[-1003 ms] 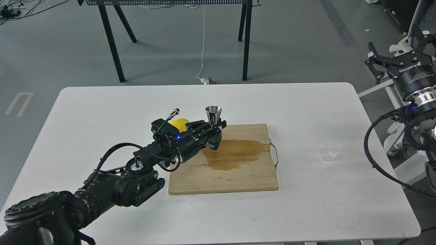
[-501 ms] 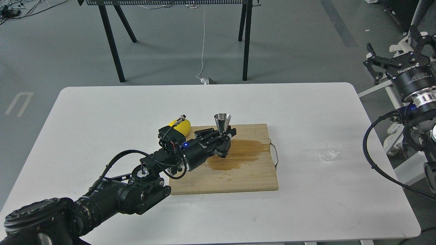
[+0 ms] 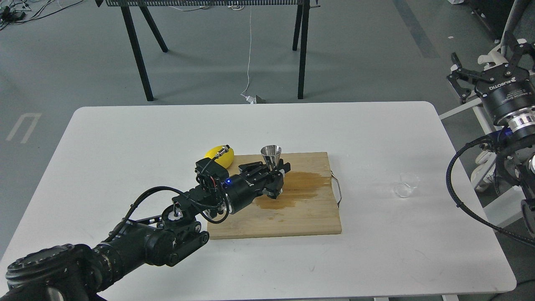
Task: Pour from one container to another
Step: 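Lower the jigger onto the board beside the brown spill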
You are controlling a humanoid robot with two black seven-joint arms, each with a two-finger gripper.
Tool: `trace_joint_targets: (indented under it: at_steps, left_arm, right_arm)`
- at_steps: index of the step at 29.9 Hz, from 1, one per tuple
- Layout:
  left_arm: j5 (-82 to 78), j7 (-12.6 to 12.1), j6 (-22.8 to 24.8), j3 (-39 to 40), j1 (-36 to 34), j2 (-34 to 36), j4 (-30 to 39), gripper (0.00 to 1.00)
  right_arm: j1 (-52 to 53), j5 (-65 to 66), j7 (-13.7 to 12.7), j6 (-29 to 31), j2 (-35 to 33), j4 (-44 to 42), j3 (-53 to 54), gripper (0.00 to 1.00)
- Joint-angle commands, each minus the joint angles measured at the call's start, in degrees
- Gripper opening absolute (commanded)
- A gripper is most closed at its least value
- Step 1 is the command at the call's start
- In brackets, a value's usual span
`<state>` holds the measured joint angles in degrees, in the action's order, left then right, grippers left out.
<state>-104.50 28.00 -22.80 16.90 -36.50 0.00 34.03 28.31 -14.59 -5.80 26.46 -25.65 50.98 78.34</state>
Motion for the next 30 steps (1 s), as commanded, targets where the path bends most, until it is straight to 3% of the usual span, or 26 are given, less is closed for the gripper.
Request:
trace_joint_targets:
  at_steps: [1, 30]
  left_arm:
    - [0.0, 0.0, -0.1, 0.0, 0.0, 0.0, 0.0, 0.28]
    - [0.0, 0.0, -1.3, -0.2, 0.8, 0.0, -0.5, 0.41]
  right_arm:
    - [0.0, 0.0, 0.0, 0.1, 0.0, 0.0, 0.1, 0.99]
    - [0.0, 0.0, 0.2, 0.1, -0.1, 0.0, 0.6, 0.99]
